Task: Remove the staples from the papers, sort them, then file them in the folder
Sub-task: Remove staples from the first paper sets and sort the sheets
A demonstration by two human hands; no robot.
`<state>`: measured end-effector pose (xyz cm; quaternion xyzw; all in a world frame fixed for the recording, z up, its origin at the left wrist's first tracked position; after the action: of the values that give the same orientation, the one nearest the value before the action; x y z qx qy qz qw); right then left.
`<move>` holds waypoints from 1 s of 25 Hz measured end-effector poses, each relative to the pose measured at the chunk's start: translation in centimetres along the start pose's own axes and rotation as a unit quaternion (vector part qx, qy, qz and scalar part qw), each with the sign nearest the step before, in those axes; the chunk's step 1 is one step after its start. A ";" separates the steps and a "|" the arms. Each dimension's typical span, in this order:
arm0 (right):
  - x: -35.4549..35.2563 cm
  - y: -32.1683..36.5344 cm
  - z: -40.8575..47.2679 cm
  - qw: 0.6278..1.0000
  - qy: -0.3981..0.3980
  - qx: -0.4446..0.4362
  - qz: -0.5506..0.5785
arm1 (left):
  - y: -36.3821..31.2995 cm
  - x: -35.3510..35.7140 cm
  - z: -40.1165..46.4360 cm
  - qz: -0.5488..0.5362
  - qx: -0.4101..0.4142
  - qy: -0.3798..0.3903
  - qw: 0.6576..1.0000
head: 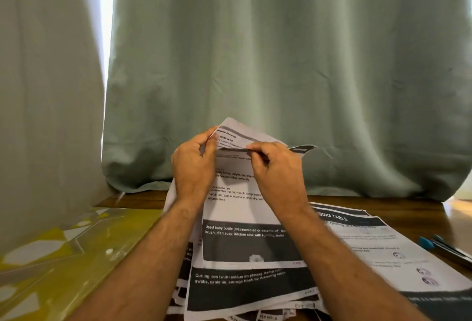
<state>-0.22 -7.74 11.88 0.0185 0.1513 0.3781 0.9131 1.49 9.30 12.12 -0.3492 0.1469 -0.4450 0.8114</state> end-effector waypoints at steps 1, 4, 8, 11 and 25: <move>-0.5 0.4 1.0 1.000 -0.021 -0.008 0.004 | -1.1 0.1 0.3 -0.006 0.015 0.003 1.000; -2.8 1.7 4.1 0.997 -0.074 -0.036 0.011 | -4.7 0.3 1.4 -0.026 0.055 0.017 0.998; -6.5 3.7 8.4 0.987 -0.138 -0.084 0.017 | -9.4 -0.1 2.8 -0.063 0.102 0.031 0.992; -9.1 4.9 10.8 0.977 -0.186 -0.108 0.016 | -12.7 -0.1 3.4 -0.161 0.085 0.081 0.980; -6.7 -3.6 3.4 0.977 0.179 0.025 -0.113 | -2.2 8.0 -6.7 -0.300 -0.399 0.376 0.781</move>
<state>-1.23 -14.73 16.31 -0.0435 0.3227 0.2661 0.9073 0.94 -0.99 9.49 -0.4732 0.4919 -0.6639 0.3055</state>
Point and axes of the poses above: each hand's wrist, its own z-axis towards the middle knuckle, its own x-axis out of the palm, y = z × x, the point moved 4 cm from there along z, towards the middle knuckle, and after that the axes turned 10 degrees about -x, right-handed, at the moved point
